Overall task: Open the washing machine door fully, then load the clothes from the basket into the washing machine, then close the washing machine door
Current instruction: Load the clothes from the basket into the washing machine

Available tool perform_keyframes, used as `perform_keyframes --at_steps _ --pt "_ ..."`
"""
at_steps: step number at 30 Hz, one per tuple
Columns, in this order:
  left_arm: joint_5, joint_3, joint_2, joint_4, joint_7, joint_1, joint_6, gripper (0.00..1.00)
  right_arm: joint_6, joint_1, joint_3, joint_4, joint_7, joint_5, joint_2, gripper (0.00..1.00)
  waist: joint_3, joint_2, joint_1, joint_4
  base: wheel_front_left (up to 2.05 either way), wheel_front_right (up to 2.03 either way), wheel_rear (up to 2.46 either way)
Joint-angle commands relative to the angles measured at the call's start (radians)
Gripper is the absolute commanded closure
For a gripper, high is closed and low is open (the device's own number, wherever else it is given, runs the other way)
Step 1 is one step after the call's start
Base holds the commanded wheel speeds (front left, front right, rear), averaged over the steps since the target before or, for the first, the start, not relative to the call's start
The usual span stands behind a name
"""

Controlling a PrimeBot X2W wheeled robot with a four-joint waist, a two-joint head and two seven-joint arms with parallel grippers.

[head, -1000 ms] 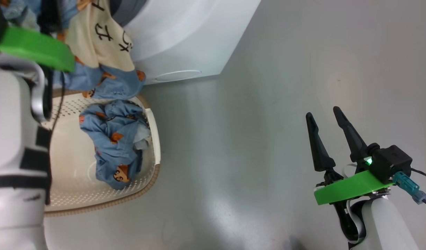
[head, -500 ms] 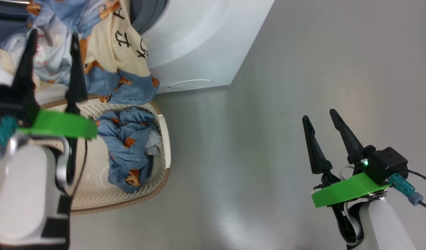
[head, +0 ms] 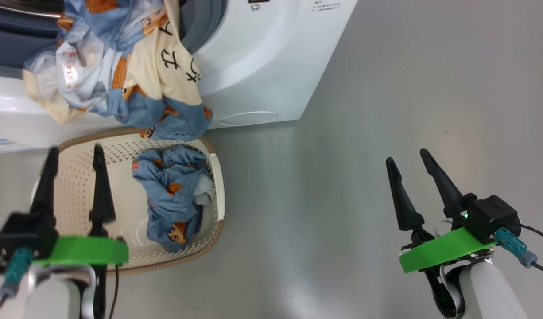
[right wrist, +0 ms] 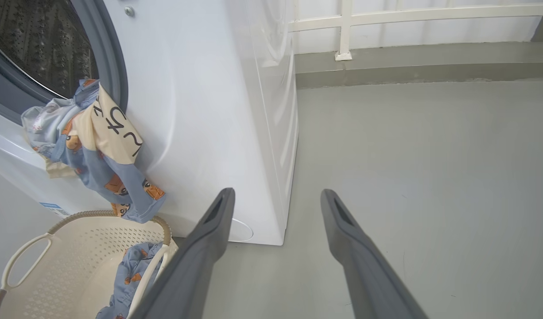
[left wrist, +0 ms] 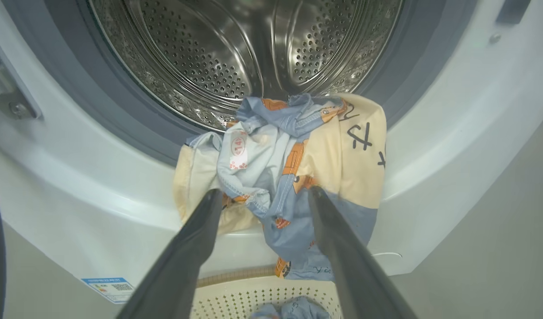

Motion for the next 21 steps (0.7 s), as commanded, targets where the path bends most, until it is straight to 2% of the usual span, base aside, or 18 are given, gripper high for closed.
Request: perform_keyframes --at_steps 1,11,21 --pt "-0.004 0.045 0.013 -0.036 -0.005 0.047 0.0 0.0 0.002 0.025 0.026 -0.019 -0.012 -0.008 -0.003 0.0 -0.002 0.0 0.0 0.003 0.0 0.0 0.0" --pt "-0.005 0.069 -0.03 -0.056 -0.005 0.16 0.013 0.0 0.002 0.026 0.028 -0.02 -0.012 -0.006 -0.01 0.0 -0.001 0.0 0.0 0.01 0.0 0.0 0.0" --pt "-0.008 0.099 -0.049 -0.07 -0.005 0.259 0.015 0.0 0.002 0.014 0.035 -0.02 -0.012 -0.003 -0.006 0.0 0.001 0.0 0.0 -0.001 0.0 0.0 0.0"
